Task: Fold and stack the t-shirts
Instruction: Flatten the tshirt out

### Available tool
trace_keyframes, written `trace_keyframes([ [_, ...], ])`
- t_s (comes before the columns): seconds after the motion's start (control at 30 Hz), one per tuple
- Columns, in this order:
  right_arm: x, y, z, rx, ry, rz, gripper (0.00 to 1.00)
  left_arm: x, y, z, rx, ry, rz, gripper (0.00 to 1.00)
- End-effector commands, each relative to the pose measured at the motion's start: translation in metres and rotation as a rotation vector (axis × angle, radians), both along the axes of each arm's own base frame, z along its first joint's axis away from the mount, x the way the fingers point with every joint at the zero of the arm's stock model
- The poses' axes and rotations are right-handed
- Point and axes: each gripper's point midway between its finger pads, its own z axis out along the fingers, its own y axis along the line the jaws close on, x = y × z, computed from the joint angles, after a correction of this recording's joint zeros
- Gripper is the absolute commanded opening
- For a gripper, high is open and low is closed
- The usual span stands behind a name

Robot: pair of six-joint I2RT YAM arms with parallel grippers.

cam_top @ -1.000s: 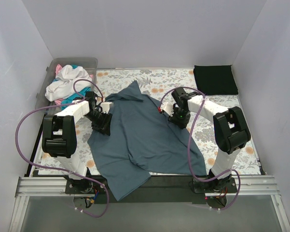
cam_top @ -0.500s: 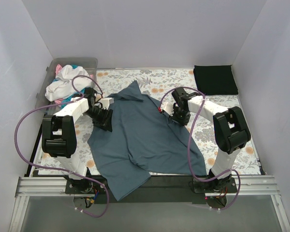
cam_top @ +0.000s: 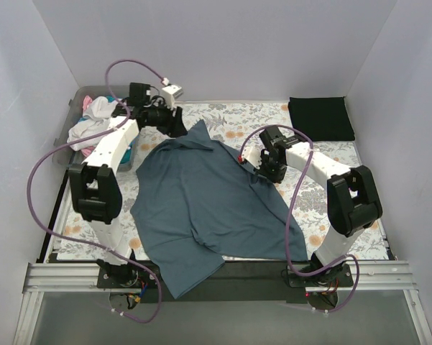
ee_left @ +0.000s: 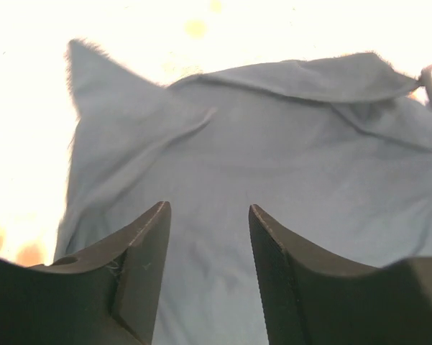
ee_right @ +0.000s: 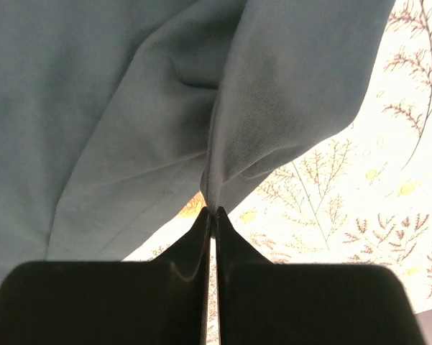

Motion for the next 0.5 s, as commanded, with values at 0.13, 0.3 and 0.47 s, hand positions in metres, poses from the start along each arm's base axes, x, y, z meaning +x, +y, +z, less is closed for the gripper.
trace_keyframes([
  [0.13,0.002,-0.002,0.01,0.031,0.026,-0.051,0.01,0.02,-0.065,-0.045,0.107,-0.158,-0.286,0.48],
  [0.3,0.005,-0.009,0.007,0.036,0.041,-0.078,0.01,0.023,-0.087,-0.076,0.184,-0.195,-0.356,0.49],
  [0.47,0.009,-0.013,0.009,0.043,0.044,-0.094,0.01,0.029,-0.099,-0.103,0.234,-0.22,-0.374,0.48],
])
